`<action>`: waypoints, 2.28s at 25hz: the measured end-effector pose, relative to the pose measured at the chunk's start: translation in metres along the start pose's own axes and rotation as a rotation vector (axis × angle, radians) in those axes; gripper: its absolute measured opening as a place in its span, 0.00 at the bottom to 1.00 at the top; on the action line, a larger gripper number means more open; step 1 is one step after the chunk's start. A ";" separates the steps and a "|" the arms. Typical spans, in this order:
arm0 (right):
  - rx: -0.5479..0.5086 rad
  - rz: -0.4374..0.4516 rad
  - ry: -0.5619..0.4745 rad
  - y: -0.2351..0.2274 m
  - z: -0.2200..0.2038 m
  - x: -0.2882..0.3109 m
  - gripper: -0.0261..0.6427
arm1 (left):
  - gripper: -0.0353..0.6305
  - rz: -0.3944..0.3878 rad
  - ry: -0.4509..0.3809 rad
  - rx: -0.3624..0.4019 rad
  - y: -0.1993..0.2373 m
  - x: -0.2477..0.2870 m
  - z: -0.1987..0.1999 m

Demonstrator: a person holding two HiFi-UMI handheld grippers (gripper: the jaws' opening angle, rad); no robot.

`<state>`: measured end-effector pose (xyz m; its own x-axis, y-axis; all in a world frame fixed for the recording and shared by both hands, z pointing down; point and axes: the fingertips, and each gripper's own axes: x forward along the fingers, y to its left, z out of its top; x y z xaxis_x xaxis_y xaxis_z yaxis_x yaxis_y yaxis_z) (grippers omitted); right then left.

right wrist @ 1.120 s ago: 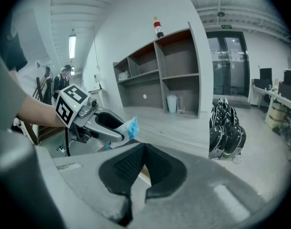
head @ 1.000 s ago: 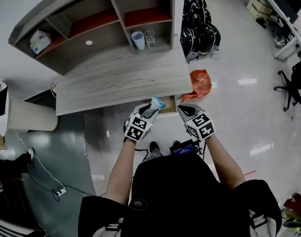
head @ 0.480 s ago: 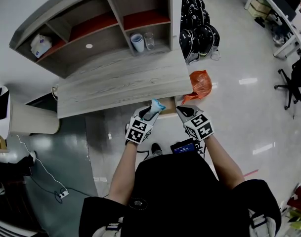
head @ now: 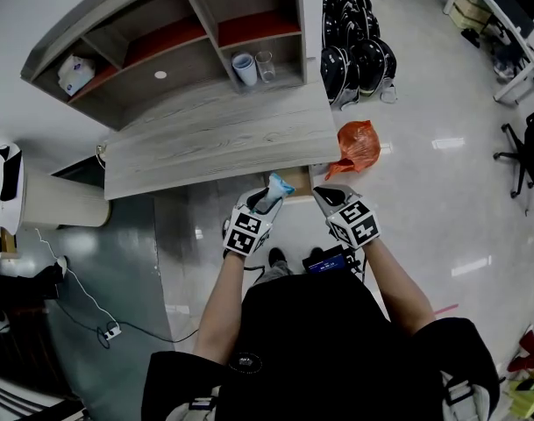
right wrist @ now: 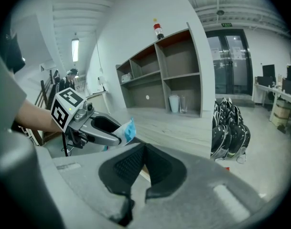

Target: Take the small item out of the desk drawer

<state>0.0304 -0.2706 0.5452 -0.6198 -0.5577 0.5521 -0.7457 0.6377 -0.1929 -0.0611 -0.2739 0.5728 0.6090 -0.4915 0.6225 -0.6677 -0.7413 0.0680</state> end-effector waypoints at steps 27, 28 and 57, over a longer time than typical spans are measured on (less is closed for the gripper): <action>0.011 -0.004 0.001 0.046 -0.034 -0.021 0.04 | 0.31 -0.018 -0.014 -0.046 -0.056 -0.053 -0.054; 0.011 -0.009 0.003 0.052 -0.036 -0.023 0.04 | 0.31 -0.023 -0.017 -0.046 -0.058 -0.057 -0.058; 0.061 -0.147 -0.013 0.178 -0.113 -0.085 0.04 | 0.31 -0.110 -0.056 -0.023 -0.122 -0.151 -0.151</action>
<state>-0.0218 -0.0495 0.5558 -0.5054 -0.6496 0.5680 -0.8419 0.5154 -0.1596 -0.1361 -0.0401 0.5876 0.7019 -0.4329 0.5656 -0.6046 -0.7819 0.1520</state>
